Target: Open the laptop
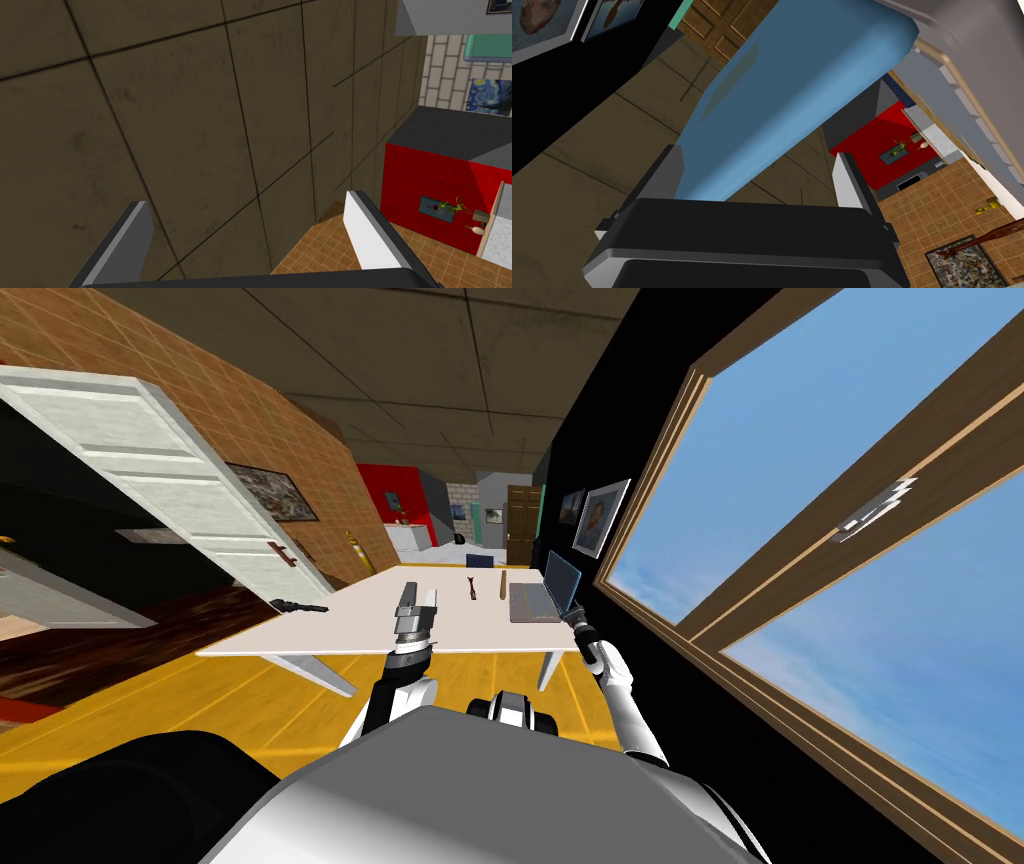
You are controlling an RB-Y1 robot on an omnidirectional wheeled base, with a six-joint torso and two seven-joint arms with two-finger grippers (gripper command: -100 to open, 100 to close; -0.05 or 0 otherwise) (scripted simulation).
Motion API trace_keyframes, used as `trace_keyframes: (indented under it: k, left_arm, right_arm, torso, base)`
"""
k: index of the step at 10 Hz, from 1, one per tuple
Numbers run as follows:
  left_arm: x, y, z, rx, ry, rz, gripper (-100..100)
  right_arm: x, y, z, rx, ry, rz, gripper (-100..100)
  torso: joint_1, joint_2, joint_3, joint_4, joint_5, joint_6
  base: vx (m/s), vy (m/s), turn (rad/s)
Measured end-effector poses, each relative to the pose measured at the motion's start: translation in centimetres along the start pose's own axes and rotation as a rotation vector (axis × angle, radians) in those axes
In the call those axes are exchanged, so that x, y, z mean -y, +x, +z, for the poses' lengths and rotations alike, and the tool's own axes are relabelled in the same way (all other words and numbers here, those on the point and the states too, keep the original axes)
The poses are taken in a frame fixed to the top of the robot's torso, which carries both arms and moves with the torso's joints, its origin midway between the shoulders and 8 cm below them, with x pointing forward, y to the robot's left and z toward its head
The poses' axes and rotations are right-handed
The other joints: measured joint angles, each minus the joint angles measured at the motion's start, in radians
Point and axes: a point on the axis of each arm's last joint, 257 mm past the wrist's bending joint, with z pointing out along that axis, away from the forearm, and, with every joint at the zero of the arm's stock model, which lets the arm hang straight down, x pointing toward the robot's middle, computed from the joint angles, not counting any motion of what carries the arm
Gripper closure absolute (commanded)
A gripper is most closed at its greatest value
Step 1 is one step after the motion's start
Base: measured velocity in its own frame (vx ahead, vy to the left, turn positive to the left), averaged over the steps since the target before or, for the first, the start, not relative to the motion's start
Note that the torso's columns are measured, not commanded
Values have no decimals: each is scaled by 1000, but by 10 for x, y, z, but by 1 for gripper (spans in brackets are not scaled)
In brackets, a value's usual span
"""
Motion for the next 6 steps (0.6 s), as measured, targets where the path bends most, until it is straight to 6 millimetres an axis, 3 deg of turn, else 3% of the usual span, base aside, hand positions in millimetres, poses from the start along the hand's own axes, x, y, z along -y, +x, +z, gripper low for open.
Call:
trace_keyframes:
  k: [6]
  left_arm:
    - [0, 0, 0, 0, 0, 0, 0]
  right_arm:
    - [-3, -6, -1, -57, 76, -4, -100]
  torso:
    - [3, 0, 0, 0, 1, 0]
  base:
    - [-16, -96, 144]
